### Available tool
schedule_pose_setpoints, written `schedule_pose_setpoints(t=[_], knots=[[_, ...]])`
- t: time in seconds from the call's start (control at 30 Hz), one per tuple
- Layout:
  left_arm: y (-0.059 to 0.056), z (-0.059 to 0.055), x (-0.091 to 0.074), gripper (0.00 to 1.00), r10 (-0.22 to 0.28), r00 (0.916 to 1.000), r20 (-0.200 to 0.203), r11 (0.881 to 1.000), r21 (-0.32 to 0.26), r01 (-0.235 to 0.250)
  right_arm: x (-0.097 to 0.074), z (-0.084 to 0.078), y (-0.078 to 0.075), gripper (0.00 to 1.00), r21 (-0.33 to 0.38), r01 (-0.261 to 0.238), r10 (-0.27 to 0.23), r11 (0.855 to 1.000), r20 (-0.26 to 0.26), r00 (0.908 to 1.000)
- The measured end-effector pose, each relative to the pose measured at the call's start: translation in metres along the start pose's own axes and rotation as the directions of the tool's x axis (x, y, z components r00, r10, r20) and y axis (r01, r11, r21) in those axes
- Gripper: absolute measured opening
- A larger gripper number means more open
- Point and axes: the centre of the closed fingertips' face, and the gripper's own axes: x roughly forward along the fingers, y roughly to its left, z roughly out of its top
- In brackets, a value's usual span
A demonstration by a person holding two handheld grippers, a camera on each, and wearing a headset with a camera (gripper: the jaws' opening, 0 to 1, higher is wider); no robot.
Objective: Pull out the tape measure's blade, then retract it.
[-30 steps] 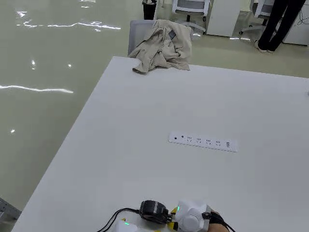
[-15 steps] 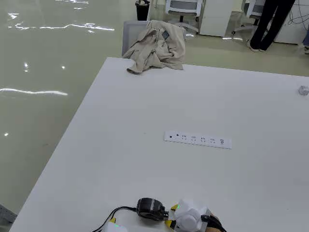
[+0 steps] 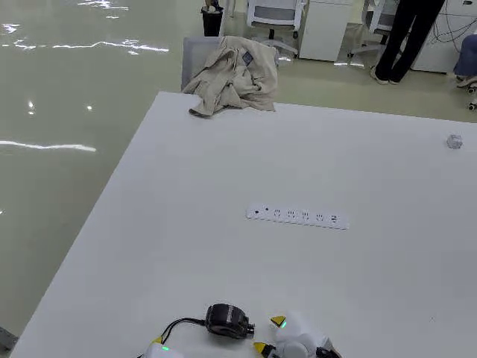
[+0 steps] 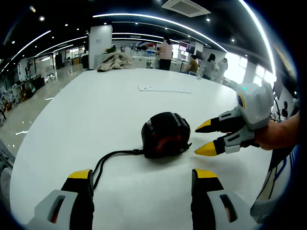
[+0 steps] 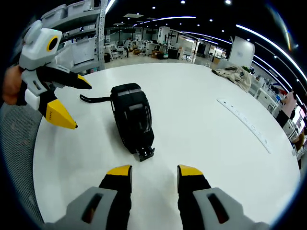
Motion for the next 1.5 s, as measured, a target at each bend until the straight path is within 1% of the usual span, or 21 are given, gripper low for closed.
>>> schedule_pose_setpoints(t=[0.07, 0.17, 0.23, 0.3, 0.37, 0.43, 0.53, 0.63, 0.67, 0.73, 0.8, 0.87, 0.97, 1.1, 1.2, 1.3, 1.37, 1.5], knots=[[0.000, 0.001, 0.000, 0.82, -0.004, 1.0000, 0.006, 1.000, 0.000, 0.004, -0.007, 0.002, 0.000, 0.42, 0.024, 0.011, -0.011, 1.000, 0.013, 0.9999], [0.000, 0.001, -0.002, 0.83, -0.004, 0.9999, 0.010, 1.000, 0.002, 0.004, -0.013, 0.002, 0.004, 0.44, 0.032, 0.017, -0.018, 0.999, 0.024, 0.9996], [0.000, 0.001, -0.002, 0.83, -0.007, 0.9998, 0.017, 1.000, 0.003, 0.007, -0.018, 0.002, 0.005, 0.46, 0.051, 0.027, -0.029, 0.998, 0.029, 0.9992], [-0.001, 0.002, -0.002, 0.84, -0.012, 0.9996, 0.026, 1.000, 0.005, 0.012, -0.026, 0.002, 0.011, 0.47, 0.078, 0.027, -0.030, 0.997, 0.037, 0.9989], [-0.001, 0.002, -0.003, 0.85, -0.015, 0.9995, 0.028, 1.000, 0.006, 0.014, -0.031, 0.002, 0.016, 0.48, 0.078, 0.030, -0.033, 0.997, 0.041, 0.9986], [-0.002, 0.001, -0.005, 0.86, -0.020, 0.9995, 0.024, 1.000, 0.008, 0.019, -0.034, -0.002, 0.020, 0.50, 0.105, 0.036, -0.041, 0.994, 0.047, 0.9981], [0.000, 0.001, -0.007, 0.86, -0.023, 0.9993, 0.028, 1.000, 0.011, 0.023, -0.043, -0.004, 0.025, 0.51, 0.131, 0.044, -0.050, 0.990, 0.049, 0.9975], [0.001, 0.000, -0.010, 0.86, -0.027, 0.9992, 0.030, 1.000, 0.018, 0.026, -0.051, -0.007, 0.032, 0.52, 0.140, 0.053, -0.060, 0.989, 0.049, 0.9970], [0.001, 0.000, -0.011, 0.87, -0.030, 0.9991, 0.029, 0.999, 0.016, 0.030, -0.054, -0.008, 0.032, 0.53, 0.153, 0.060, -0.067, 0.986, 0.042, 0.9969], [-0.001, 0.000, -0.014, 0.87, -0.038, 0.9990, 0.024, 0.999, 0.014, 0.038, -0.056, -0.015, 0.035, 0.54, 0.163, 0.071, -0.074, 0.984, 0.012, 0.9972], [-0.004, 0.000, -0.017, 0.87, -0.047, 0.9986, 0.026, 0.999, 0.017, 0.046, -0.060, -0.016, 0.039, 0.56, 0.172, 0.069, -0.073, 0.983, 0.014, 0.9973], [-0.005, 0.000, -0.021, 0.87, -0.051, 0.9983, 0.028, 0.999, 0.020, 0.051, -0.064, -0.018, 0.042, 0.58, 0.192, 0.077, -0.080, 0.978, 0.004, 0.9968], [-0.004, -0.002, -0.025, 0.90, -0.045, 0.9985, 0.031, 0.999, 0.027, 0.045, -0.069, -0.022, 0.052, 0.60, 0.200, 0.075, -0.072, 0.977, -0.018, 0.9972], [-0.004, -0.009, -0.029, 0.90, -0.043, 0.9989, 0.018, 0.999, 0.025, 0.043, -0.076, -0.022, 0.061, 0.62, 0.208, 0.069, -0.066, 0.976, -0.022, 0.9976], [-0.005, -0.011, -0.034, 0.90, -0.042, 0.9989, 0.018, 0.999, 0.021, 0.042, -0.081, -0.022, 0.065, 0.64, 0.214, 0.071, -0.067, 0.974, -0.023, 0.9975], [-0.006, -0.015, -0.039, 0.90, -0.044, 0.9990, 0.009, 0.999, 0.031, 0.044, -0.087, -0.020, 0.071, 0.66, 0.214, 0.075, -0.069, 0.974, -0.033, 0.9970], [-0.006, -0.017, -0.042, 0.90, -0.048, 0.9988, 0.009, 0.998, 0.034, 0.048, -0.089, -0.020, 0.076, 0.66, 0.212, 0.073, -0.065, 0.975, -0.046, 0.9968], [-0.002, -0.020, -0.051, 0.90, -0.045, 0.9989, 0.014, 0.999, 0.014, 0.045, -0.092, -0.018, 0.087, 0.68, 0.212, 0.066, -0.057, 0.975, -0.049, 0.9972]])
